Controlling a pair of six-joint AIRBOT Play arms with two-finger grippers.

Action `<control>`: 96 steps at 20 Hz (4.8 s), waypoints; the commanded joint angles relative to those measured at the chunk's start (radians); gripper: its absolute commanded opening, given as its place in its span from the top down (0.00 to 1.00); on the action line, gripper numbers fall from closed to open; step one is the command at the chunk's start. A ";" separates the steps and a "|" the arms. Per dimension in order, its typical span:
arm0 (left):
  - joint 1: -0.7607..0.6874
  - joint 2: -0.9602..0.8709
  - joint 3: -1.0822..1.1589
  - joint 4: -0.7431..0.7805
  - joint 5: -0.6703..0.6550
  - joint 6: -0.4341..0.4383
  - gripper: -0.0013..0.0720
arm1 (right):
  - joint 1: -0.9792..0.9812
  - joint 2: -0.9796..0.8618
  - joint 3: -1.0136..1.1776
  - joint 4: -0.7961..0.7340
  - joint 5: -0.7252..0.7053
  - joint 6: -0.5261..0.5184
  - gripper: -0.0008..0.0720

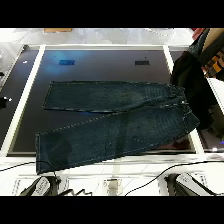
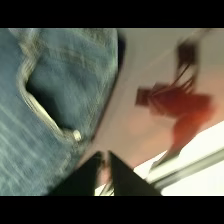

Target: Fold the clothes and pants, and hang the long-sleeved shirts on hangers.

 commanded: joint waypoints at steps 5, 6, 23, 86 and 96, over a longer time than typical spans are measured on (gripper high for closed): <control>0.003 -0.037 -0.088 0.012 0.016 -0.003 0.93 | -0.056 -0.058 -0.245 0.315 -0.217 -0.035 0.31; 0.003 -0.042 -0.088 0.012 0.015 -0.003 0.93 | -0.056 -0.084 -0.243 0.317 -0.232 -0.035 0.31; 0.003 -0.084 -0.090 0.014 0.008 -0.104 0.93 | -0.056 -0.362 -0.140 0.752 -0.373 -0.468 0.43; 0.170 -0.261 -0.606 0.452 -0.213 -0.087 0.70 | 0.105 -0.356 -0.061 0.655 -0.145 -0.411 0.94; 0.170 -0.261 -0.584 0.397 -0.352 -0.029 0.93 | 0.105 -0.338 0.008 0.655 -0.005 -0.416 0.94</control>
